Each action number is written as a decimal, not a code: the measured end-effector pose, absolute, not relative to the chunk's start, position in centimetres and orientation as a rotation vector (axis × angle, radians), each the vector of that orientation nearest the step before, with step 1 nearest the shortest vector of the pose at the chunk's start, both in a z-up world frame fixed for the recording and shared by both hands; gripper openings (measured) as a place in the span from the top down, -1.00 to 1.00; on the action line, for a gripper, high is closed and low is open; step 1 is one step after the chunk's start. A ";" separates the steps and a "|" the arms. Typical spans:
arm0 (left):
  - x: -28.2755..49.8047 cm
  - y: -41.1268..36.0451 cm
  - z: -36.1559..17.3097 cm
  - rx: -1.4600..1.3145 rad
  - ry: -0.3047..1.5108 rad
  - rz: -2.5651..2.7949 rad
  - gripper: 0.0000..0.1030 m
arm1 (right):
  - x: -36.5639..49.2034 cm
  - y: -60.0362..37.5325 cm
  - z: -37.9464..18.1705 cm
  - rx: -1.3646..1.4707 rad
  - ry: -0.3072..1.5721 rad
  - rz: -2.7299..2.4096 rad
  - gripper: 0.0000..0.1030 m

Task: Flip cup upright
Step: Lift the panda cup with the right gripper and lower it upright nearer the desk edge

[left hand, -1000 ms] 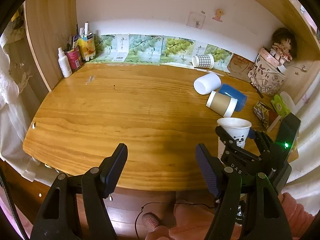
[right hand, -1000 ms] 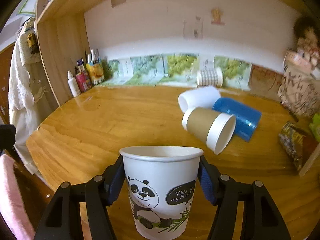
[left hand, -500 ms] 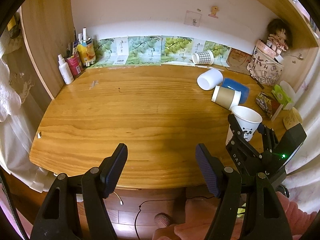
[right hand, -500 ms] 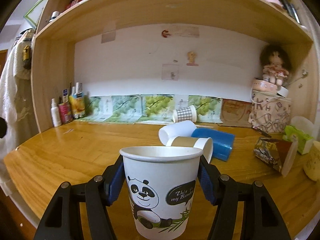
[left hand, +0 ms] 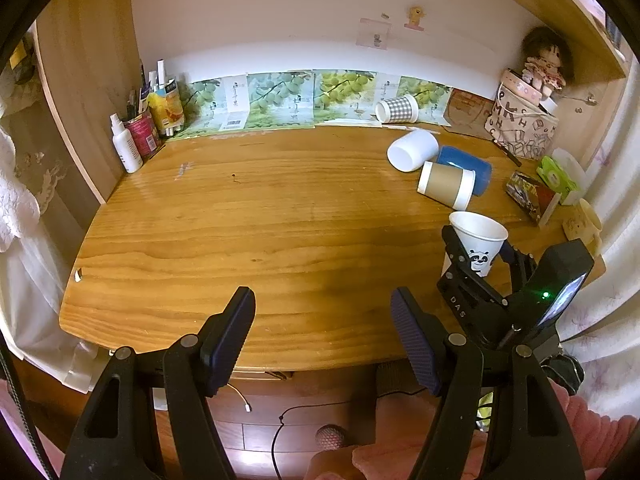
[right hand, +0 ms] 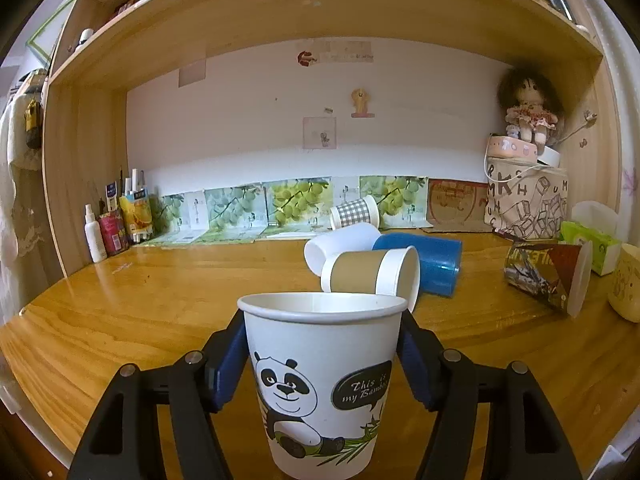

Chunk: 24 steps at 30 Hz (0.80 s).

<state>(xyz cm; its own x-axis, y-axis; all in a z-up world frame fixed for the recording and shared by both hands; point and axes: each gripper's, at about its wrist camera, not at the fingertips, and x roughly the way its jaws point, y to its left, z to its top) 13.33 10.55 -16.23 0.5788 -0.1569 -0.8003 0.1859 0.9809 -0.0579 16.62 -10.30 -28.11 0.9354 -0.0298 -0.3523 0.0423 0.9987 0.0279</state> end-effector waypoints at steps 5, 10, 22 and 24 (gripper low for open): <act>13.1 10.8 -16.1 0.029 0.933 -0.206 -0.44 | 16.1 -10.2 -28.2 0.032 0.360 -0.037 -0.34; 12.8 10.8 -16.1 0.021 0.936 -0.209 -0.44 | 15.9 -10.0 -28.1 0.027 0.366 -0.032 -0.35; 11.3 11.3 -16.3 -0.023 0.951 -0.213 -0.44 | 14.4 -9.7 -28.8 -0.001 0.463 0.006 -0.36; 11.2 11.2 -16.7 -0.026 0.966 -0.217 -0.44 | 14.1 -9.7 -28.9 -0.005 0.481 0.012 -0.50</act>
<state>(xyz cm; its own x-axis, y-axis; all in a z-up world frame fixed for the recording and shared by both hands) 11.21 11.17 -16.71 0.5488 -0.1944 -0.8131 0.1714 0.9781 -0.1182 14.08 -9.66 -28.89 0.8865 0.0104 -0.4627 -0.0130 0.9999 -0.0024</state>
